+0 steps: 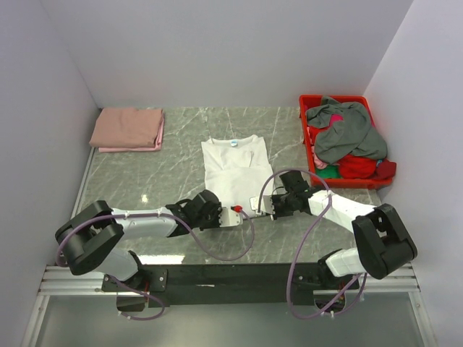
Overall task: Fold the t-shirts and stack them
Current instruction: Fold the tshirt
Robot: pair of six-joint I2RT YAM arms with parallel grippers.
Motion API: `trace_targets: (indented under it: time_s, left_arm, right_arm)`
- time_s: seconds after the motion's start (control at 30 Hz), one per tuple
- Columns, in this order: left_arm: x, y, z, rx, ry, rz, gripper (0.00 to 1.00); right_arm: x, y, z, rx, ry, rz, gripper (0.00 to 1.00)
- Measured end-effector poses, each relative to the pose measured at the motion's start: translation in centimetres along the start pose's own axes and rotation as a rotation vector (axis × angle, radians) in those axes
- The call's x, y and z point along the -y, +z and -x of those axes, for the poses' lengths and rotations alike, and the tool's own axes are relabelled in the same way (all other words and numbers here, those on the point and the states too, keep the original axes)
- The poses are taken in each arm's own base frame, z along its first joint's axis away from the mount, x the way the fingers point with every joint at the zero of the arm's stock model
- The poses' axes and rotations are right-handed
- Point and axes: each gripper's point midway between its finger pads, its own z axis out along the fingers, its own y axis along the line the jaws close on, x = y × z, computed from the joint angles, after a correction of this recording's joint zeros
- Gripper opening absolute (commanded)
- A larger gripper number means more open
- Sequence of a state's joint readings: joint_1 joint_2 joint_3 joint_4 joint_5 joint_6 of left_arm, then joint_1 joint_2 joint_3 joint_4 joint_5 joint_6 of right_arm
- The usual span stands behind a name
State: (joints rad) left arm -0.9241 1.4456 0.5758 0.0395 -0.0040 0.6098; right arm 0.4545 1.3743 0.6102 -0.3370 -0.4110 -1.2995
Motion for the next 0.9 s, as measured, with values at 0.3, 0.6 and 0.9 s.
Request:
trace_targets:
  time_s: [0.3,0.6,0.9]
  left_arm:
    - [1.7,-1.1,-0.1,0.017,0.003,-0.089,0.0]
    - [4.1,-3.4,0.7,0.059,-0.02,-0.233,0.0]
    - [-7.5,-4.7,0.7,0.14,-0.186,-0.022,0.0]
  right_arm:
    - [-1.1,-1.6,0.7,0.081,0.078,0.056,0.0]
    - [-0.7,-6.2,4.8,0.226,0.088,0.027,0.0]
    - [6.2,-7.5,6.2,0.209,0.235,-0.061,0.0]
